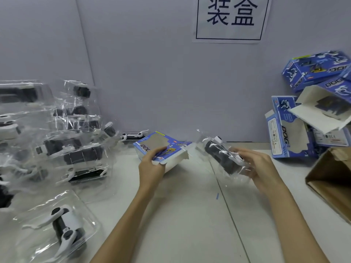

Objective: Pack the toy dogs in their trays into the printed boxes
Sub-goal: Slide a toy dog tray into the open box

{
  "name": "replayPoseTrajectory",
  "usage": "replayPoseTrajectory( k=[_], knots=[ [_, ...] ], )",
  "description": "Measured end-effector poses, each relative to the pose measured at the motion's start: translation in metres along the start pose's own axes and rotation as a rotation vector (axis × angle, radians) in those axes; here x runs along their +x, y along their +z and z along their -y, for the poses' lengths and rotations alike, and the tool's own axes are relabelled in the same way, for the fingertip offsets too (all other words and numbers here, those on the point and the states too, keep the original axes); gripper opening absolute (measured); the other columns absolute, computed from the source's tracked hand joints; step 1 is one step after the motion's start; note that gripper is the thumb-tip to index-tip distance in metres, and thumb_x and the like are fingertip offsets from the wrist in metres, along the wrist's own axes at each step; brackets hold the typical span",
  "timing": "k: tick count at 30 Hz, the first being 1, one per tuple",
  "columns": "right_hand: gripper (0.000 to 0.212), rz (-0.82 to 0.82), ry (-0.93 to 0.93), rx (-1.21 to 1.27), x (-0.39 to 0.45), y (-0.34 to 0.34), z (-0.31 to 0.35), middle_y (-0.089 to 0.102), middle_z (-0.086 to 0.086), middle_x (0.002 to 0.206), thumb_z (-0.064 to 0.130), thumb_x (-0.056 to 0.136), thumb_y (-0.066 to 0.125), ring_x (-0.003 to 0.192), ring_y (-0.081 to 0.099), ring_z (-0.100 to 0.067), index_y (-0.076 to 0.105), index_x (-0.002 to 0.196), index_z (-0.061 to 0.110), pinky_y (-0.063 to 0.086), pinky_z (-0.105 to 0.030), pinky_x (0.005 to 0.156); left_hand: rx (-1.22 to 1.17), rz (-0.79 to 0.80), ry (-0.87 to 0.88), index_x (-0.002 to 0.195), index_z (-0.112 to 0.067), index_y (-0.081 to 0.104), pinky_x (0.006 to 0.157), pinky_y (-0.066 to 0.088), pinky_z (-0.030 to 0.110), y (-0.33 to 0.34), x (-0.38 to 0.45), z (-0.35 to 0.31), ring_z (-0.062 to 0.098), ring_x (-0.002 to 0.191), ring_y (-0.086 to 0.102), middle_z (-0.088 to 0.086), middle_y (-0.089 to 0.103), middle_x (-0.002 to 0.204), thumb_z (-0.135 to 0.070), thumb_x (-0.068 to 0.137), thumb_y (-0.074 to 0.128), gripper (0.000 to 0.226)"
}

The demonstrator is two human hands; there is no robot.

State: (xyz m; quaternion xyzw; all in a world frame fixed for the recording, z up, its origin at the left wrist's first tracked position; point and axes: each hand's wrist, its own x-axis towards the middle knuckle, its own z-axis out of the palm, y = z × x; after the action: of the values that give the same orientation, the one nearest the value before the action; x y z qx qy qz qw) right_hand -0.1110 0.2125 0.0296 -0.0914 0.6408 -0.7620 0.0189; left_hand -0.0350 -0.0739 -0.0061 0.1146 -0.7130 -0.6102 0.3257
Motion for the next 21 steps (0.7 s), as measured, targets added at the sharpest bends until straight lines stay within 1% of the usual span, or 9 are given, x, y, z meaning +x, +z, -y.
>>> replayPoseTrajectory(
  k=[1,4,7,10,12,14,16,17,21],
  knots=[
    [0.027,0.05,-0.004,-0.008,-0.001,-0.002,0.0,0.078,-0.014,0.11,0.005,0.098,0.059,0.092,0.075,-0.028,0.085,0.102,0.012,0.06,-0.029,0.06,-0.009,0.002,-0.005,0.114,-0.033,0.078,0.077,0.044,0.003,0.0,0.001,-0.001,-0.011,0.103,0.063,-0.022,0.075,0.111,0.009,0.086,0.057,0.054],
    [0.029,0.155,0.007,-0.027,-0.003,-0.006,0.0,0.079,-0.013,0.113,0.003,0.098,0.056,0.089,0.078,-0.022,0.083,0.106,0.01,0.06,-0.025,0.063,-0.029,0.01,-0.013,0.114,-0.028,0.079,0.074,0.043,0.001,-0.003,0.003,-0.003,-0.004,0.105,0.064,-0.016,0.075,0.114,0.0,0.093,0.063,0.039],
    [0.028,0.16,0.017,-0.037,-0.004,-0.011,-0.001,0.078,-0.012,0.115,0.005,0.098,0.057,0.095,0.077,-0.024,0.082,0.109,0.01,0.06,-0.029,0.069,-0.024,0.021,-0.028,0.114,-0.03,0.079,0.07,0.041,-0.001,-0.007,0.004,-0.004,-0.009,0.102,0.062,-0.017,0.074,0.116,-0.005,0.095,0.062,0.036],
    [0.029,0.165,0.023,-0.033,-0.007,-0.017,-0.001,0.079,-0.008,0.113,0.006,0.098,0.056,0.093,0.078,-0.017,0.083,0.107,0.013,0.059,-0.025,0.064,-0.018,0.03,-0.033,0.111,-0.034,0.078,0.066,0.04,0.0,-0.008,0.005,-0.002,-0.003,0.102,0.063,-0.016,0.073,0.115,-0.017,0.099,0.066,0.024],
    [0.03,0.188,0.037,-0.05,-0.009,-0.019,-0.002,0.08,-0.008,0.111,0.005,0.097,0.056,0.09,0.078,-0.013,0.084,0.104,0.014,0.059,-0.022,0.06,0.008,0.017,-0.005,0.109,-0.037,0.078,0.065,0.039,0.0,-0.009,0.005,-0.001,-0.012,0.093,0.06,-0.016,0.073,0.112,-0.026,0.101,0.066,0.018],
    [0.03,0.23,0.051,-0.098,-0.01,-0.019,-0.004,0.079,-0.011,0.113,0.004,0.096,0.057,0.093,0.078,-0.015,0.084,0.105,0.012,0.059,-0.027,0.065,0.038,0.023,0.035,0.111,-0.035,0.078,0.069,0.039,0.0,-0.011,0.006,0.0,-0.017,0.095,0.058,-0.019,0.073,0.113,-0.028,0.101,0.066,0.018],
    [0.029,0.274,0.067,-0.154,-0.009,-0.015,-0.009,0.078,-0.011,0.115,0.005,0.097,0.058,0.099,0.077,-0.019,0.083,0.108,0.012,0.058,-0.035,0.077,0.048,0.036,0.039,0.113,-0.034,0.079,0.071,0.04,0.0,-0.011,0.006,0.001,-0.014,0.103,0.059,-0.021,0.073,0.117,-0.026,0.101,0.066,0.019],
    [0.028,0.285,0.074,-0.174,-0.008,-0.011,-0.01,0.078,-0.011,0.115,0.005,0.097,0.058,0.1,0.077,-0.02,0.083,0.108,0.013,0.057,-0.036,0.078,0.051,0.037,0.036,0.113,-0.035,0.079,0.07,0.04,0.0,-0.011,0.005,0.001,-0.012,0.107,0.059,-0.022,0.072,0.117,-0.026,0.101,0.066,0.019],
    [0.026,0.298,0.092,-0.227,-0.004,0.003,-0.016,0.079,-0.011,0.111,0.005,0.098,0.06,0.092,0.075,-0.023,0.083,0.107,0.014,0.06,-0.031,0.071,0.061,0.045,0.029,0.113,-0.034,0.079,0.073,0.041,0.0,-0.011,0.005,0.002,-0.004,0.111,0.062,-0.021,0.073,0.118,-0.025,0.101,0.066,0.02]
  ],
)
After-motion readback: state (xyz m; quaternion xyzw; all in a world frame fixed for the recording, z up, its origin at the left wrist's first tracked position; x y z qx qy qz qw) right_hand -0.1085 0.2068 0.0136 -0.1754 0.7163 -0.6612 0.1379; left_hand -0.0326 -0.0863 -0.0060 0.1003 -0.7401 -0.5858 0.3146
